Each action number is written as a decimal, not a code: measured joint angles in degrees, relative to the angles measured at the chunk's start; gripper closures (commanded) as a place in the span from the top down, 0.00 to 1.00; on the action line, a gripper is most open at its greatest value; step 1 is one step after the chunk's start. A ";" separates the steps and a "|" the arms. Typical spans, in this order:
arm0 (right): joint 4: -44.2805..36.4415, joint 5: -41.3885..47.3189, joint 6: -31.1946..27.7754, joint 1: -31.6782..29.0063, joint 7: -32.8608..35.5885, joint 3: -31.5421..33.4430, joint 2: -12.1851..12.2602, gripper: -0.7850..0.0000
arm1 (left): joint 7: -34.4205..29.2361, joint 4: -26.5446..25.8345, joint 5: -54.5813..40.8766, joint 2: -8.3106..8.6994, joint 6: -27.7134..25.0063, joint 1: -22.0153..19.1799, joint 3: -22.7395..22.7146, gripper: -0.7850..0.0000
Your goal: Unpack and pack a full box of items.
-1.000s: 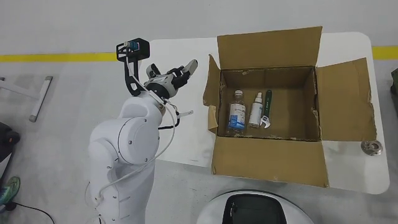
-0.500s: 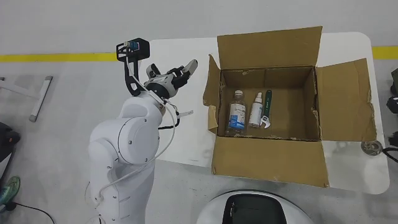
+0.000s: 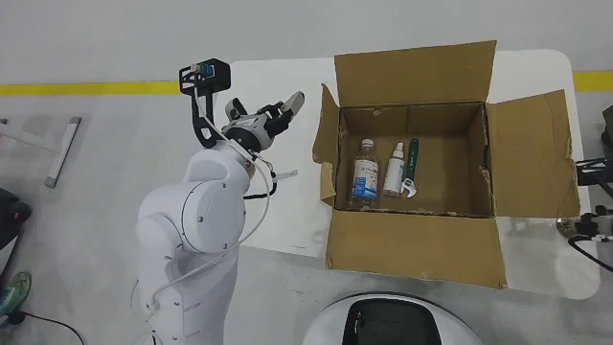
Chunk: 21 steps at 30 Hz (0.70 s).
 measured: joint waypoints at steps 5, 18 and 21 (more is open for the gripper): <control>0.29 2.37 -1.92 -1.53 -1.48 1.25 0.10 0.47 | 0.00 0.00 0.00 0.00 0.00 0.00 0.00 1.00; 4.00 1.63 -1.39 -1.37 -6.42 -1.05 0.28 0.44 | 0.00 0.00 0.00 0.00 0.00 0.00 0.00 1.00; 5.29 1.26 -1.49 -0.67 -6.61 -2.00 0.39 0.44 | 0.00 0.00 0.00 0.00 0.00 0.00 0.00 1.00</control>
